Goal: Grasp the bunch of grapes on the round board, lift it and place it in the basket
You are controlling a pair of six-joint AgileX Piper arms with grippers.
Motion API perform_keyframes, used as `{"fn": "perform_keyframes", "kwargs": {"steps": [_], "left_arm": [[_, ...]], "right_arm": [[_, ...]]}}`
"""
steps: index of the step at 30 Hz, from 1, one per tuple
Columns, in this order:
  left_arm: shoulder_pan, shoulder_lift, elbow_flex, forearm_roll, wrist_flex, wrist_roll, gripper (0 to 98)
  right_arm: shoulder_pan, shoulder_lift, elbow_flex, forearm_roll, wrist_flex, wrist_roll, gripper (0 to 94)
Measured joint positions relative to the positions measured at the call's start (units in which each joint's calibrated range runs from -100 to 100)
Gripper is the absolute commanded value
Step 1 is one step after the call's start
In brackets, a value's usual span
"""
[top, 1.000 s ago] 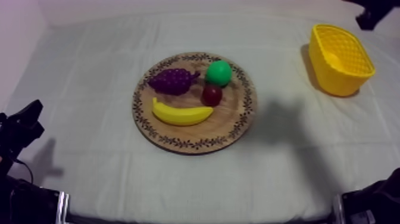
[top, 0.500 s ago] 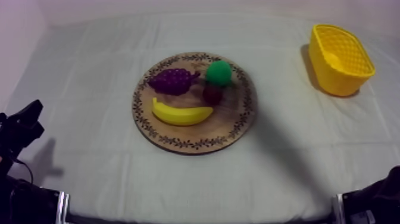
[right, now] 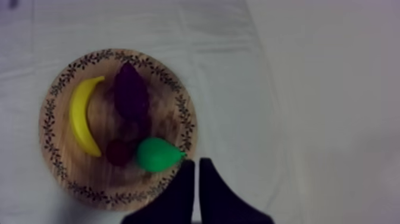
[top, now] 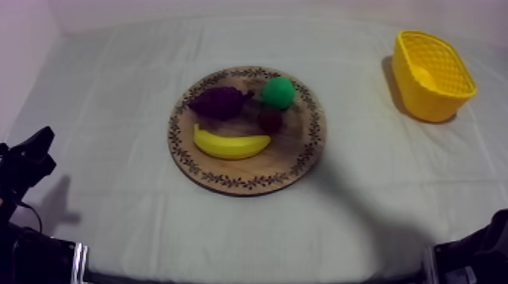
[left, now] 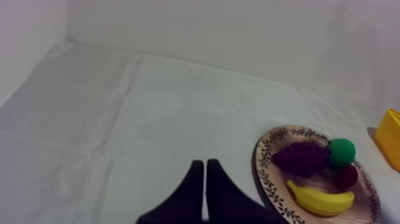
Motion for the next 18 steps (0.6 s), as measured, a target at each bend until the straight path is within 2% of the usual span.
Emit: {"fn": "perform_keyframes", "kwargs": {"steps": [18], "left_arm": [[0.0,0.0,0.0,0.0,-0.1,0.0,0.1]], "right_arm": [[-3.5,17.6,-7.5,-2.0,4.9,-1.4,0.6]]}}
